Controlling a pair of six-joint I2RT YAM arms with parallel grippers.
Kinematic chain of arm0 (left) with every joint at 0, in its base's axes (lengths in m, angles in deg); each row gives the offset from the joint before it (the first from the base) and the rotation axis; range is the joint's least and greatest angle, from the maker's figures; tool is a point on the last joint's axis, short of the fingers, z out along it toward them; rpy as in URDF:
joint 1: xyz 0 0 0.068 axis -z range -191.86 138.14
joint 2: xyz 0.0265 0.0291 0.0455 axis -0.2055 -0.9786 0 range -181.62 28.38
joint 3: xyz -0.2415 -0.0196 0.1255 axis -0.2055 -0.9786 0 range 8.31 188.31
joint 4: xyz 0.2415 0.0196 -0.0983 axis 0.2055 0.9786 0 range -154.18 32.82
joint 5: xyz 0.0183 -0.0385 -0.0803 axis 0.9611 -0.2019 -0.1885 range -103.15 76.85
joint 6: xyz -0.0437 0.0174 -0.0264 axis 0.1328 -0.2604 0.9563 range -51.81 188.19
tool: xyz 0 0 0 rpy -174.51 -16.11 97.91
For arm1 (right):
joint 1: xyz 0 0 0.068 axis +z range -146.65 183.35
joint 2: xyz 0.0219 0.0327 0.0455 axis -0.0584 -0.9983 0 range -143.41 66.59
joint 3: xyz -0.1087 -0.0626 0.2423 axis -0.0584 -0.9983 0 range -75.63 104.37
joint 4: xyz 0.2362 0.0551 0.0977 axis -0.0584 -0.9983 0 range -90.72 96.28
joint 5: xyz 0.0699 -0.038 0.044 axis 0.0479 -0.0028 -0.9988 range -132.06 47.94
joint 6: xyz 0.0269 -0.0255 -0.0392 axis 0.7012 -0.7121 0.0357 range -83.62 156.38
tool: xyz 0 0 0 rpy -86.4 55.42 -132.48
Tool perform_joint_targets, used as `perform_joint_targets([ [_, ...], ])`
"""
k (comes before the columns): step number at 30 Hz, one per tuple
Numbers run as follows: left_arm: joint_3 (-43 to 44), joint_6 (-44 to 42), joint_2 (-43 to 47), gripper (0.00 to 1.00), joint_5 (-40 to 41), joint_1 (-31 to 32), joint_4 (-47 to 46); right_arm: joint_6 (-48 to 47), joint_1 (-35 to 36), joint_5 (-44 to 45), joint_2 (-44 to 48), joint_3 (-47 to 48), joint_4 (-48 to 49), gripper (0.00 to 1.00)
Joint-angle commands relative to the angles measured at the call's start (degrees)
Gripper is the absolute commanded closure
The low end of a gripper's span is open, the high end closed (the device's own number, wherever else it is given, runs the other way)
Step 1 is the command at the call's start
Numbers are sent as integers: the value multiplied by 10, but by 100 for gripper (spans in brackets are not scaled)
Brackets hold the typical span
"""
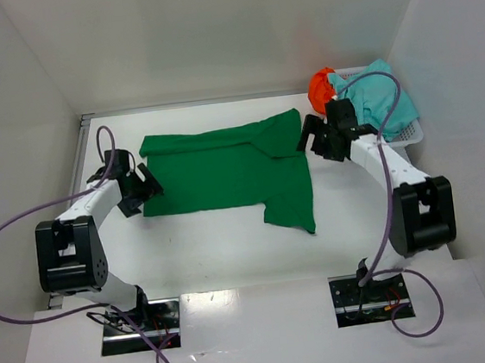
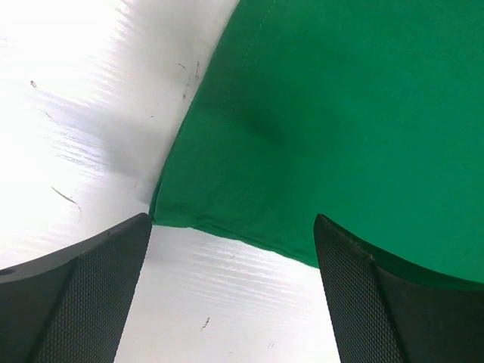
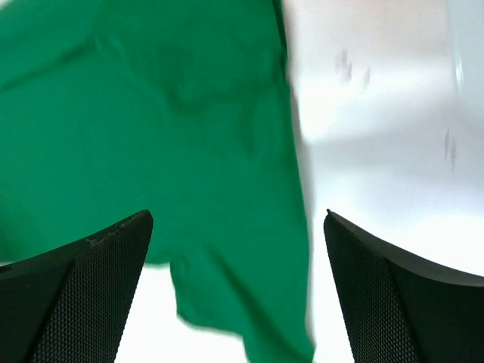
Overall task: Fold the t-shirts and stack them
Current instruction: Fold the flattened tshirt in 1/3 of the way, then grap the side of the flattened tshirt closest away from the robot with both arms
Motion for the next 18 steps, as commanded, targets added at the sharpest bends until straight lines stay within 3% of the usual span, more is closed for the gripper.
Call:
perform_joint_targets([
  [1, 0, 12, 32, 5, -2, -1, -7, 61, -2, -29, 58, -82, -10, 1],
  [10, 0, 6, 27, 5, -22, -1, -19, 144, -2, -20, 153, -224, -3, 1],
  [18, 0, 0, 32, 5, -32, -1, -25, 182, -2, -66, 232, -314, 13, 15],
])
